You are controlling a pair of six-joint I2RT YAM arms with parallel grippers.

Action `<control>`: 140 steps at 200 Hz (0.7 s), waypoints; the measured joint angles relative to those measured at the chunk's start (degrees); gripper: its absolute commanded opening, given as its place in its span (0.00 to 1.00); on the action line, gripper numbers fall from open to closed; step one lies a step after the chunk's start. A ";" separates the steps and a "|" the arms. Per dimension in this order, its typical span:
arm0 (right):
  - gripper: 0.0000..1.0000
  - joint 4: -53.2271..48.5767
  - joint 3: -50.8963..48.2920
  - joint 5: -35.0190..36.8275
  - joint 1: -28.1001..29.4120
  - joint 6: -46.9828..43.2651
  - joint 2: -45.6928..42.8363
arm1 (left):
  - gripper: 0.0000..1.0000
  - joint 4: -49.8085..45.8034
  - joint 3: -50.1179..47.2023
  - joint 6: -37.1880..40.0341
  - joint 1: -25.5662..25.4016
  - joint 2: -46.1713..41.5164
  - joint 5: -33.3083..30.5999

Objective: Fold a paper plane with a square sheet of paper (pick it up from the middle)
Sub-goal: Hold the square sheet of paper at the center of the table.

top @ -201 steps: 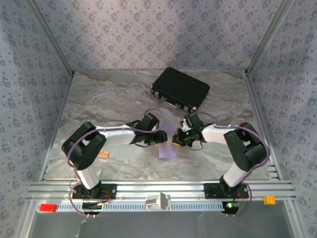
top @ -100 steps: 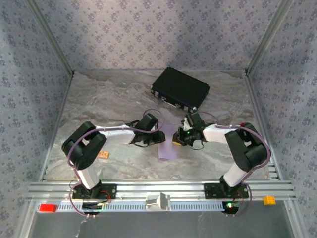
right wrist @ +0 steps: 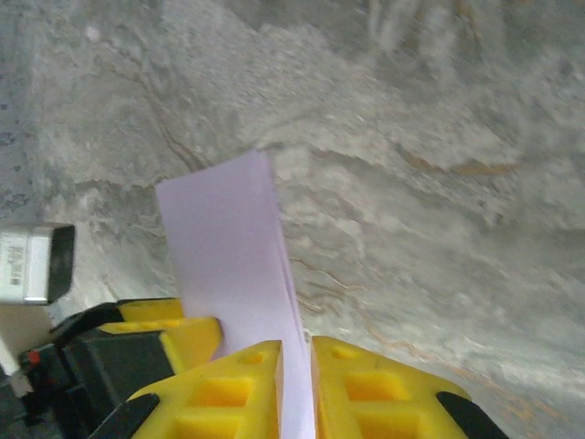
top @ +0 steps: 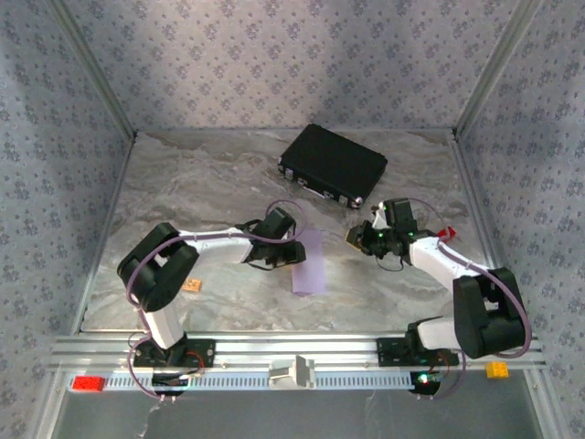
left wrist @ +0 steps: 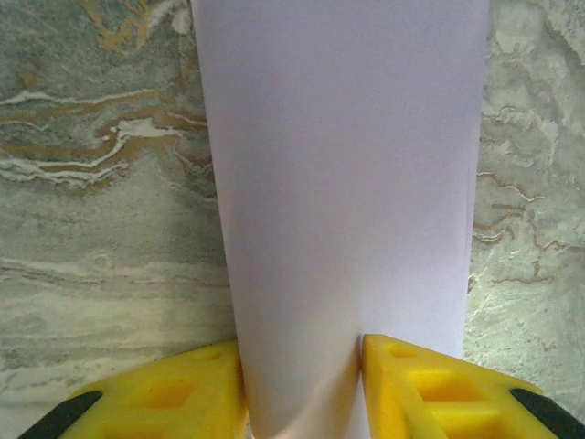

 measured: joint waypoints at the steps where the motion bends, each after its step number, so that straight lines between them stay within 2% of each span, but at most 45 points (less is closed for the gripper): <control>1: 0.17 -0.04 -0.13 0.02 -0.02 0.02 -0.02 | 0.39 -0.07 0.04 0.00 0.00 0.02 0.00; 140: 0.20 1.44 -1.36 -0.35 0.00 0.26 0.48 | 0.41 -6.93 5.14 3.04 -0.24 2.64 -0.24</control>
